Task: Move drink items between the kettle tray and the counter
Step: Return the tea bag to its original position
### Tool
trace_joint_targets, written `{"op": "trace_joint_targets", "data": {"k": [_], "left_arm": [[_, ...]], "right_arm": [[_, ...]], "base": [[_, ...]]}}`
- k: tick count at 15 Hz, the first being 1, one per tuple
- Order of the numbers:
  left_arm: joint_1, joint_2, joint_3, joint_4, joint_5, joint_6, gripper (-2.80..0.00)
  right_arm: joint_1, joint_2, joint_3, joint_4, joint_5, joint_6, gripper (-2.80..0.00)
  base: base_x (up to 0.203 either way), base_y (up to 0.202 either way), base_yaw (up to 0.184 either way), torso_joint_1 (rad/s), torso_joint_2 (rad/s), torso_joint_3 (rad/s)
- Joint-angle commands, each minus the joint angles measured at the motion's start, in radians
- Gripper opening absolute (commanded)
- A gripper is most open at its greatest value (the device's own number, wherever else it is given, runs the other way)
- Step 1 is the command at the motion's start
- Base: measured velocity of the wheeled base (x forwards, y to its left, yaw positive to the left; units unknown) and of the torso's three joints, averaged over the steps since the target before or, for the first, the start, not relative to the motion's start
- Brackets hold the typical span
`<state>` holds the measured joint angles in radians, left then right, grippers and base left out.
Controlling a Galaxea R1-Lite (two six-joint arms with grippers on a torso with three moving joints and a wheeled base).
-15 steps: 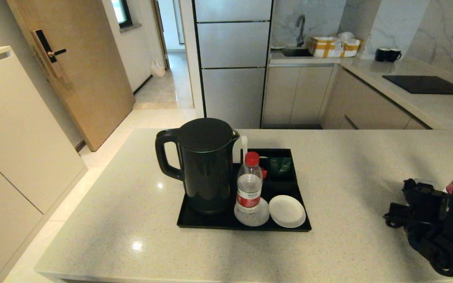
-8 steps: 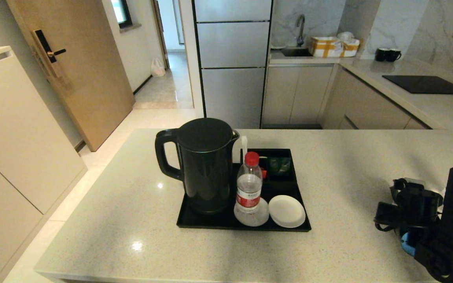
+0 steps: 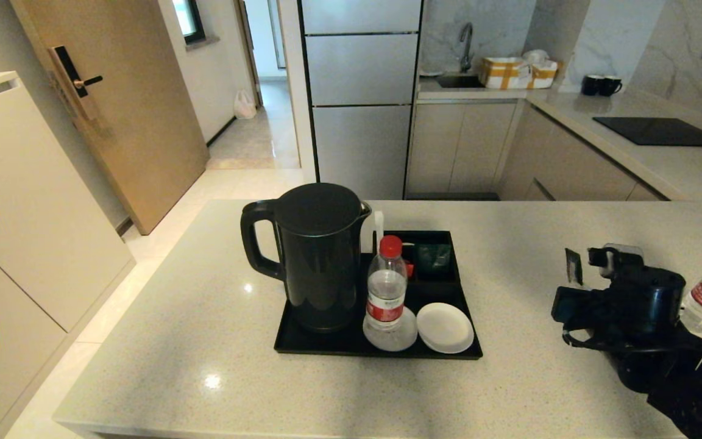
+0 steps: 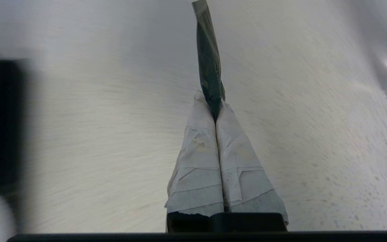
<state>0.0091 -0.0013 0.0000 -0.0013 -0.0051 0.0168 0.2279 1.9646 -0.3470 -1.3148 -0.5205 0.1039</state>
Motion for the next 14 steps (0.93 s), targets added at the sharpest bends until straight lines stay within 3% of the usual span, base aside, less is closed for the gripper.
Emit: {"op": "trace_joint_targets", "data": {"k": [1, 6, 10, 12, 14], "left_arm": [[0.0, 0.001, 0.002, 0.0, 0.0, 0.0, -2.8], [0.0, 0.001, 0.002, 0.0, 0.0, 0.0, -2.8], [0.0, 0.001, 0.002, 0.0, 0.0, 0.0, -2.8], [0.0, 0.001, 0.002, 0.0, 0.0, 0.0, -2.8], [0.0, 0.001, 0.002, 0.0, 0.0, 0.0, -2.8]], "right_arm": [[0.062, -0.191, -0.041, 0.167, 0.001, 0.0, -2.8], [0.181, -0.401, -0.347, 0.81, 0.043, 0.029, -2.8], [0.217, -0.417, -0.615, 1.255, 0.187, 0.061, -2.8], [0.226, -0.374, -0.711, 1.388, 0.271, 0.085, -2.8], [0.233, -0.299, -0.759, 1.439, 0.316, 0.123, -2.8]], "base": [[0.0, 0.0, 0.0, 0.0, 0.0, 0.0], [0.0, 0.0, 0.0, 0.0, 0.0, 0.0], [0.0, 0.0, 0.0, 0.0, 0.0, 0.0], [0.0, 0.0, 0.0, 0.0, 0.0, 0.0], [0.0, 0.0, 0.0, 0.0, 0.0, 0.0]]}}
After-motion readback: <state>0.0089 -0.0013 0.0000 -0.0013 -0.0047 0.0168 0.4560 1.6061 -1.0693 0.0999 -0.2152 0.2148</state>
